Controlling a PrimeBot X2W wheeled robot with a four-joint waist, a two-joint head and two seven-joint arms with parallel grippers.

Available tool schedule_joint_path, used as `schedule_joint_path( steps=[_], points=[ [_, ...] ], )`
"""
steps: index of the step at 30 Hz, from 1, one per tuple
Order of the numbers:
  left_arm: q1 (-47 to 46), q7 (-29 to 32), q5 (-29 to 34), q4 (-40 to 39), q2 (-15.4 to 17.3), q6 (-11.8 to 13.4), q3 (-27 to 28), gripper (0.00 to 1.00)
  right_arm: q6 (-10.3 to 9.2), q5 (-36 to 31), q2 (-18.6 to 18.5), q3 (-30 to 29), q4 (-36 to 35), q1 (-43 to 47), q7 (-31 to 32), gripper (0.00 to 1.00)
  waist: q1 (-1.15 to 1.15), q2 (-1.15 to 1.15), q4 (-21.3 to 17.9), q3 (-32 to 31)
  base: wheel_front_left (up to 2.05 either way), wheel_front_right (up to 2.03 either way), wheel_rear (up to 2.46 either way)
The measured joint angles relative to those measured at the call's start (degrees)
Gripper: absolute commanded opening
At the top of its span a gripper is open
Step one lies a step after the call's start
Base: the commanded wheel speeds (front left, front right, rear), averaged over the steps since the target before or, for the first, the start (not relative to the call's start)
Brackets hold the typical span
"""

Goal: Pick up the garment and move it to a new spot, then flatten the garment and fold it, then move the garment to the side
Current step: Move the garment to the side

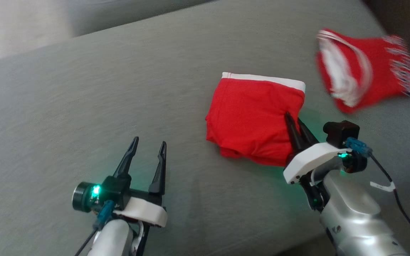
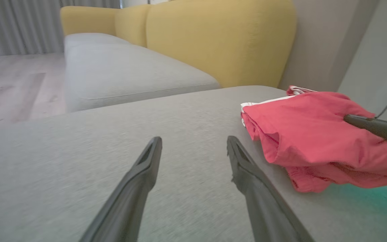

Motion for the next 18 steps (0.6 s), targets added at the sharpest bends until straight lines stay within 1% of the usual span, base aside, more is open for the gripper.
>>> schedule_joint_path(
  steps=[4, 5, 8, 11, 15, 18],
  points=[
    [-0.9, 0.0, 0.5, 0.9, 0.0, -0.5, -0.2, 1.0, 0.0, 1.0, 0.0, 1.8, -0.7, 0.0, 0.0, 0.0, 0.0, 0.0, -7.1, 0.7, 0.0, 0.0, 0.0],
    [-1.0, 0.0, 0.6, 1.1, 0.0, -1.0, -0.5, 1.0, 0.0, 1.0, 0.0, 1.6, -0.7, 0.0, 0.0, 0.0, 0.0, 0.0, -8.7, 1.0, 0.0, 0.0, 0.0],
    [-1.6, 0.0, 0.6, 1.9, 0.0, -1.7, -1.9, 1.0, 0.0, 0.8, -0.1, 0.7, -1.2, 0.0, 0.0, 0.0, 0.0, 0.0, -12.3, 2.0, 0.0, 0.0, 0.0],
    [-2.7, 0.0, 1.0, 2.7, 0.0, -1.9, -2.3, 1.0, 0.0, -0.1, -0.1, 0.6, -1.4, 0.0, 0.0, 0.0, 0.0, 0.0, -14.0, 3.8, 0.0, 0.0, 0.0],
    [-3.0, 0.0, 1.1, 3.2, 0.2, -1.9, -2.0, 1.0, 0.0, -3.4, -0.3, 2.7, -0.6, -2.0, 0.0, 0.0, 0.0, 0.0, -14.7, 5.4, 0.0, 0.0, 0.0],
    [-3.0, 0.0, 1.5, 3.2, 0.2, -1.9, -1.6, 1.0, 0.0, -5.4, -2.0, 4.7, 0.9, -6.3, 0.0, 0.0, 0.0, 0.0, -14.4, 5.9, 0.0, 0.0, 0.0]
  ],
)
